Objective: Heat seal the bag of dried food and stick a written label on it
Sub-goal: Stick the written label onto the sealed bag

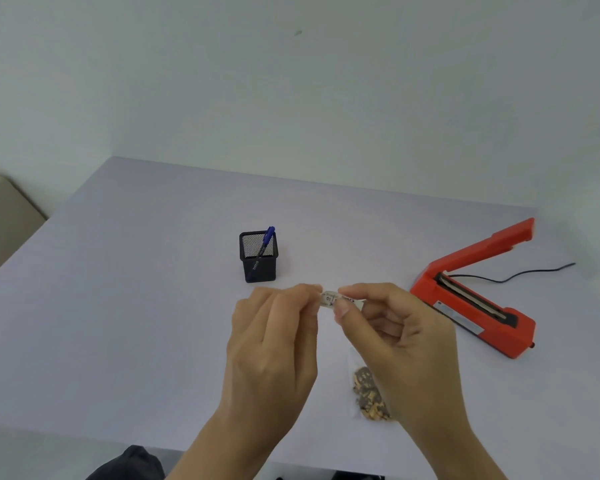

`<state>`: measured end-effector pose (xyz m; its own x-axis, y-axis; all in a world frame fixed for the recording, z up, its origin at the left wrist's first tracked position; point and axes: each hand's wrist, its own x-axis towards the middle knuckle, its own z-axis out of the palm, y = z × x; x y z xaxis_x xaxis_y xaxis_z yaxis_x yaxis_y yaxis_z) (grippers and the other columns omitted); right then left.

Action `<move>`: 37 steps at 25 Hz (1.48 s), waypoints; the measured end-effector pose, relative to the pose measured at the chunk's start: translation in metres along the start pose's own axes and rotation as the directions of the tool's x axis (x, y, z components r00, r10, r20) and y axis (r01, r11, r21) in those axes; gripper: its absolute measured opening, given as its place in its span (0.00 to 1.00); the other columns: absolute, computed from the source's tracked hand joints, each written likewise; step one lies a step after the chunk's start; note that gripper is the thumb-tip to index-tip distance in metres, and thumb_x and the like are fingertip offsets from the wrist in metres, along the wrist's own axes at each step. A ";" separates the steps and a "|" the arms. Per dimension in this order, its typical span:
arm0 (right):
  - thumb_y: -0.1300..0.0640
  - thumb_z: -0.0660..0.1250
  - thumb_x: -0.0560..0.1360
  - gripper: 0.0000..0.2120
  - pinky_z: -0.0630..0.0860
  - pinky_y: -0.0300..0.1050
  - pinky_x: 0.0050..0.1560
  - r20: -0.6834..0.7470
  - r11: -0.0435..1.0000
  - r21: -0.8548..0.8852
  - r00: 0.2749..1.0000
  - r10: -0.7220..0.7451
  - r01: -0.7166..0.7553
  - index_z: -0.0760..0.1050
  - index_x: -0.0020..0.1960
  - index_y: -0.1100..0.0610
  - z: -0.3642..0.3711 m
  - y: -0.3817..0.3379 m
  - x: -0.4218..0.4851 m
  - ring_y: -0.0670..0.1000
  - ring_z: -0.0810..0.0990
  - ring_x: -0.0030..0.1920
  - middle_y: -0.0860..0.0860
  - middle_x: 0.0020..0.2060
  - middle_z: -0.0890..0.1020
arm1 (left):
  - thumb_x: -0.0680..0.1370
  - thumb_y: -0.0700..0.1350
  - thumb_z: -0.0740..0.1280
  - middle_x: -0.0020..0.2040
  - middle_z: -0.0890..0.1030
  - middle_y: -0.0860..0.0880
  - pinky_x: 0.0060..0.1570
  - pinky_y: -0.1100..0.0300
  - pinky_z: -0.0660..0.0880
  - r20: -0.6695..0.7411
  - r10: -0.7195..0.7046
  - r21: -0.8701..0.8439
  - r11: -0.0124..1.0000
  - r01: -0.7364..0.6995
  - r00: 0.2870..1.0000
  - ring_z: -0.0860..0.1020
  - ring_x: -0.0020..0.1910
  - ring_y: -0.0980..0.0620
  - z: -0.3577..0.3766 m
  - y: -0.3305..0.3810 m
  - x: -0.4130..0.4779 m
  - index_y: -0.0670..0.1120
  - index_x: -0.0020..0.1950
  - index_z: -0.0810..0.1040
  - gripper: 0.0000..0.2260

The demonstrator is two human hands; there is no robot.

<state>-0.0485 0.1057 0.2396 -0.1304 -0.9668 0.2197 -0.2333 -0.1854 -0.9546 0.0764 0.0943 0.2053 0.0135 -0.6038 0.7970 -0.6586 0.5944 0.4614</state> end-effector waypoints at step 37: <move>0.57 0.71 0.67 0.11 0.78 0.35 0.42 0.260 0.985 0.124 0.962 0.086 -0.121 0.81 0.49 0.49 -0.022 0.032 0.011 0.48 0.84 0.40 0.47 0.34 0.84 | 0.78 0.53 0.56 0.48 0.80 0.66 0.34 0.75 0.67 0.447 -0.253 -0.209 0.903 0.376 0.858 0.73 0.33 0.61 -0.008 -0.004 -0.004 0.63 0.45 0.65 0.04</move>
<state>-0.0781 0.0932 0.2159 0.1046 -0.9915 0.0772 -0.0941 -0.0871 -0.9917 0.0851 0.0979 0.2034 -0.1582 -0.9060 0.3926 -0.4321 0.4210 0.7975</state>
